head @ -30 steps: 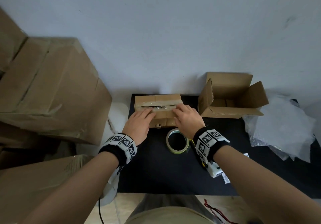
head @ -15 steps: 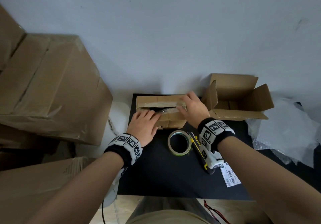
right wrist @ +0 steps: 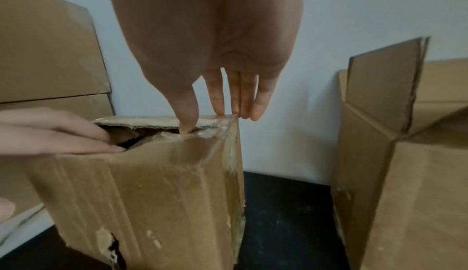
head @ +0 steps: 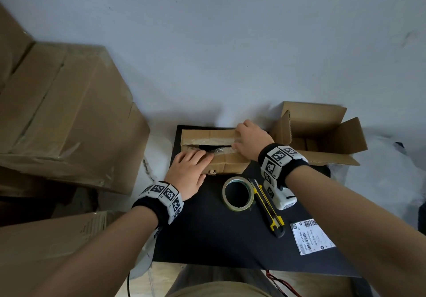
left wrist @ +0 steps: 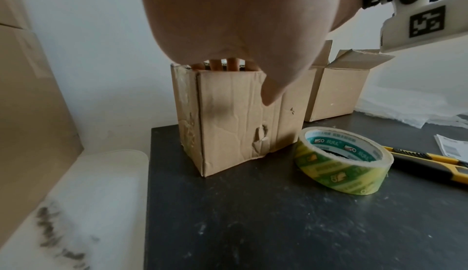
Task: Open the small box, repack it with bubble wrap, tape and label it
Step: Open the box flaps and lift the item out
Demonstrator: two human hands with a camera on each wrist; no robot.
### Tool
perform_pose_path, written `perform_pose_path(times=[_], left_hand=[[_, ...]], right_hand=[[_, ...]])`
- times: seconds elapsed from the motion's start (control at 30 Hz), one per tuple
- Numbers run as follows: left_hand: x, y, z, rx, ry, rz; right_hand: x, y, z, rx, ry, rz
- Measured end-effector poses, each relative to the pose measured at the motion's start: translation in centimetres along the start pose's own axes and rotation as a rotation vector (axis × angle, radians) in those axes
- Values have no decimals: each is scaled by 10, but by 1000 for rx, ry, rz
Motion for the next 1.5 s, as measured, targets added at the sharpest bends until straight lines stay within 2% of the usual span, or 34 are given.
perform_pose_path(times=[0.17, 0.27, 0.33, 0.47, 0.57, 0.67, 0.83, 0.9, 1.03, 1.17, 1.3, 1.5], left_hand=[[-2, 1, 2, -16, 1, -9], [0, 0, -1, -29, 25, -16], [-1, -1, -2, -43, 44, -21], [-10, -4, 2, -62, 58, -78], [-20, -2, 8, -97, 41, -147], [-31, 2, 13, -143, 49, -159], [-55, 16, 19, -260, 22, -159], [-60, 23, 19, -304, 41, -142], [-60, 30, 16, -257, 48, -198], [-62, 23, 10, -269, -45, -341], [-63, 13, 7, -267, -60, -416], [-62, 5, -1, -312, 41, -514]], right_hand=[[-1, 4, 0, -167, -37, -349], [-7, 2, 0, -235, -69, -423], [-14, 2, 5, -199, -82, -372], [-28, 0, 13, 18, -187, -137], [-37, -1, 11, 46, -291, -199], [-38, -5, 3, 33, -224, -196], [-22, -18, -17, -26, -174, 4], [-13, -21, -25, -64, -104, 37], [-4, -17, -37, -117, 43, 104], [-1, -16, -38, -67, 37, 197], [0, -17, -37, -10, 51, 298], [1, -17, -35, -15, 131, 322]])
Point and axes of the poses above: each hand's wrist, its own z-axis towards the middle knuckle, its own x-axis out of the palm, y = z × x, the point moved 2 cm from there along z, towards the middle knuckle, and after that the axes turned 14 degrees about -z, right-handed, at the moved point
